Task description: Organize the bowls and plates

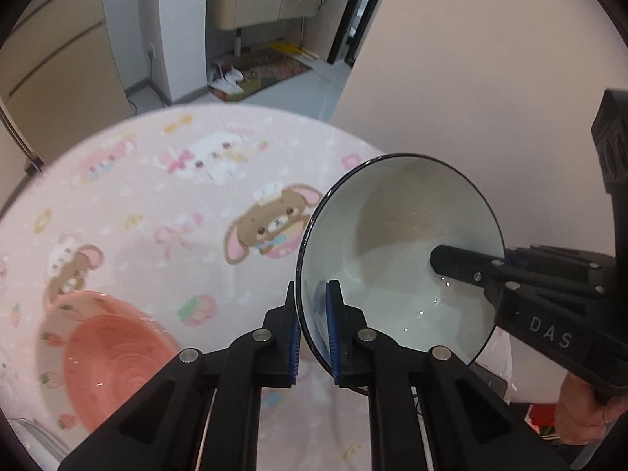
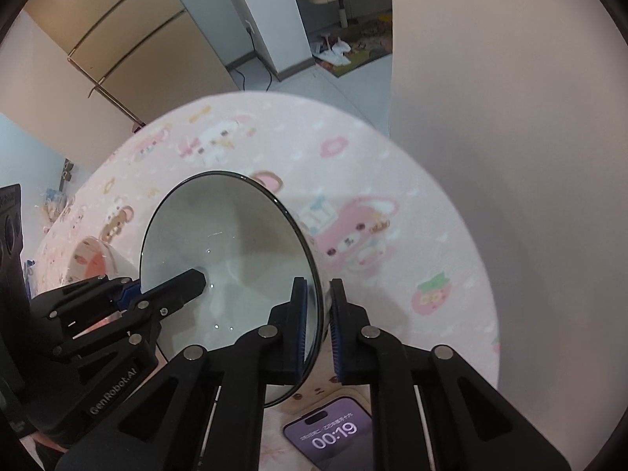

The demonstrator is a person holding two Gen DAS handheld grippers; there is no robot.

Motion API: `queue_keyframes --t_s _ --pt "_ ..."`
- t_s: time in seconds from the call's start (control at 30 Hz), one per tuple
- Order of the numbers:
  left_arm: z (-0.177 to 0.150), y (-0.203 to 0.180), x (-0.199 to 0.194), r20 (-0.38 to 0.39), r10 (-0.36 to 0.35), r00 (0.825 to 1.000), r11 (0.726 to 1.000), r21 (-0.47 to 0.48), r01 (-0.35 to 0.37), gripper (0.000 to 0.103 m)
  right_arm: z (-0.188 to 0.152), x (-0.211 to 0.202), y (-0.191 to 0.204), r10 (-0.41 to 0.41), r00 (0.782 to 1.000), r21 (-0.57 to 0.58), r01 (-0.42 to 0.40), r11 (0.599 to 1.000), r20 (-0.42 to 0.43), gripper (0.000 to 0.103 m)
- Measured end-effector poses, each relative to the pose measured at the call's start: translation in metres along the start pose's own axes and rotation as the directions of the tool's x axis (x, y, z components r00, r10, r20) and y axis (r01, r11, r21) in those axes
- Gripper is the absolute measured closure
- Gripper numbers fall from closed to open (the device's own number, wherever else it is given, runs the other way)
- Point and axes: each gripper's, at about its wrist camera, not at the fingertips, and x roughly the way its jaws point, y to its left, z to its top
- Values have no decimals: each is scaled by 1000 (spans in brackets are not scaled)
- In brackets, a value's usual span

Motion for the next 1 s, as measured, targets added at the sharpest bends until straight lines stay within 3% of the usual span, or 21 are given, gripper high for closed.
queue_keyframes --t_s 0.13,0.27,0.57,0.87,1.0 --pt "1 8 -33 52 2 999 1000 -23 -1 90 5 -22 18 27 999 -21 -26 999 34 92" --pt "-6 20 -73 132 72 989 997 -34 -68 90 9 -37 45 80 996 -47 -78 996 43 92" --pt "-24 74 -138 196 166 967 983 -106 -147 90 5 -43 126 169 985 -164 -163 973 23 92" --pt "-57 106 -142 208 208 956 969 -181 -171 90 -6 -25 156 221 975 -177 -215 960 14 92" --pt "-65 120 -143 231 203 951 968 -194 -160 90 -13 -21 158 319 944 -175 -300 938 87 92"
